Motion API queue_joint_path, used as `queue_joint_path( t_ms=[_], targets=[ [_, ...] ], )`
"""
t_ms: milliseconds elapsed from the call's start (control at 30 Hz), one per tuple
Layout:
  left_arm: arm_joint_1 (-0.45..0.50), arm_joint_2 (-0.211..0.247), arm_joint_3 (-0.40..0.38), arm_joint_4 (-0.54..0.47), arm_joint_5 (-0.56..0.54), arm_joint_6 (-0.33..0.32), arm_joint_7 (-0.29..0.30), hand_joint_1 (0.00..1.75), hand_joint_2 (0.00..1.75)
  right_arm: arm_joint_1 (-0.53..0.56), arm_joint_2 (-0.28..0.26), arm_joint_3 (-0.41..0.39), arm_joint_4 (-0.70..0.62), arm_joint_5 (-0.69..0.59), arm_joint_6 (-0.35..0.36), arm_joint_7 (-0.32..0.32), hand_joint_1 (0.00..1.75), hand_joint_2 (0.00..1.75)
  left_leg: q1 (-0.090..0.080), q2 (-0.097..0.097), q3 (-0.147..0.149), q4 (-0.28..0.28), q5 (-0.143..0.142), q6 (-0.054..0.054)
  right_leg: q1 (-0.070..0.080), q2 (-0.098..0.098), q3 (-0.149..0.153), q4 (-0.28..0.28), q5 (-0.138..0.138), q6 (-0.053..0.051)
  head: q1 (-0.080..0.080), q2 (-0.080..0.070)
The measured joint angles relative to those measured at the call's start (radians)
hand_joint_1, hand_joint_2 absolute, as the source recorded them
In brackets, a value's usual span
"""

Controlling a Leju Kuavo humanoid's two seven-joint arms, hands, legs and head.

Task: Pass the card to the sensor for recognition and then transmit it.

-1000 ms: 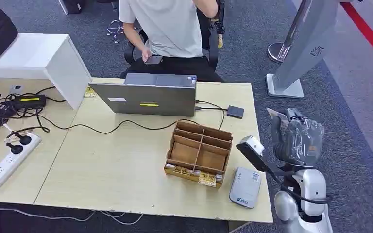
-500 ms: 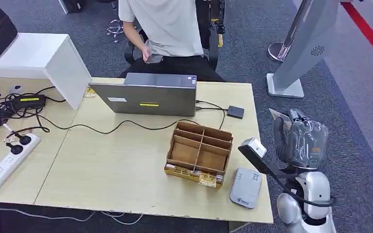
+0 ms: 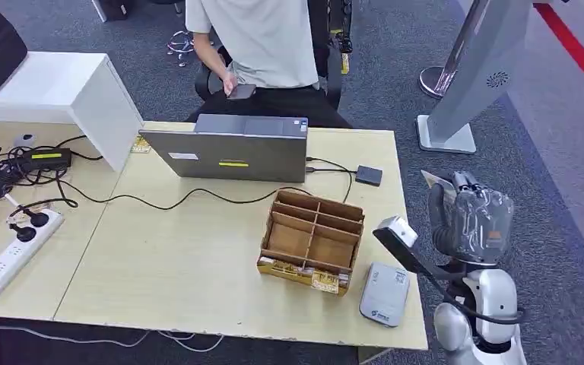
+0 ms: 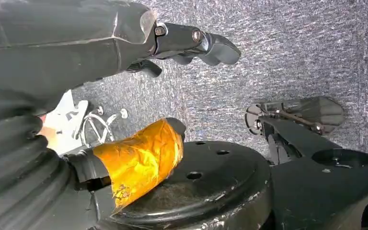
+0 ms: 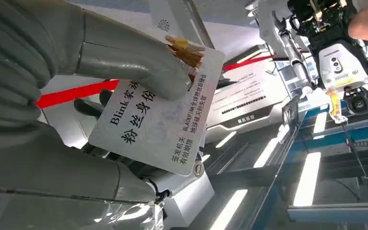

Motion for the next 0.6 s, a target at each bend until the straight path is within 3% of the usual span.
queue_joint_path(
  t_ms=[167, 233, 400, 600],
  targets=[
    [0.000, 0.000, 0.000, 0.000, 0.000, 0.000, 0.000, 0.00, 1.75, 0.000, 0.000, 0.000, 0.000, 0.000, 0.004, 0.000, 1.75, 1.75, 0.000, 0.000, 0.000, 0.000, 0.000, 0.000, 0.000, 0.000, 0.000, 0.000, 0.000, 0.000, 0.000, 0.000],
    [-0.001, -0.001, 0.002, 0.000, 0.004, 0.010, 0.000, 0.00, 1.75, 0.027, 0.000, 0.000, 0.002, 0.013, 0.044, 0.000, 1.75, 1.75, 0.000, 0.000, 0.001, 0.000, 0.000, 0.000, 0.000, 0.000, 0.000, 0.000, -0.001, 0.000, 0.000, 0.000],
    [-0.002, -0.010, 0.017, 0.000, 0.006, 0.028, -0.004, 0.00, 1.75, 0.186, 0.016, 0.062, 0.165, 0.044, -0.142, 0.010, 1.75, 1.75, 0.000, -0.004, -0.001, 0.000, -0.002, -0.001, 0.000, -0.004, 0.001, 0.000, -0.004, -0.001, 0.000, 0.000],
    [-0.002, -0.011, 0.025, 0.000, 0.004, 0.028, -0.006, 0.00, 1.75, 0.229, 0.016, 0.083, 0.205, 0.029, -0.115, 0.031, 1.75, 1.75, 0.000, -0.004, -0.001, 0.000, -0.002, -0.001, 0.000, -0.003, 0.000, 0.000, -0.004, -0.001, 0.000, 0.000]
  ],
)
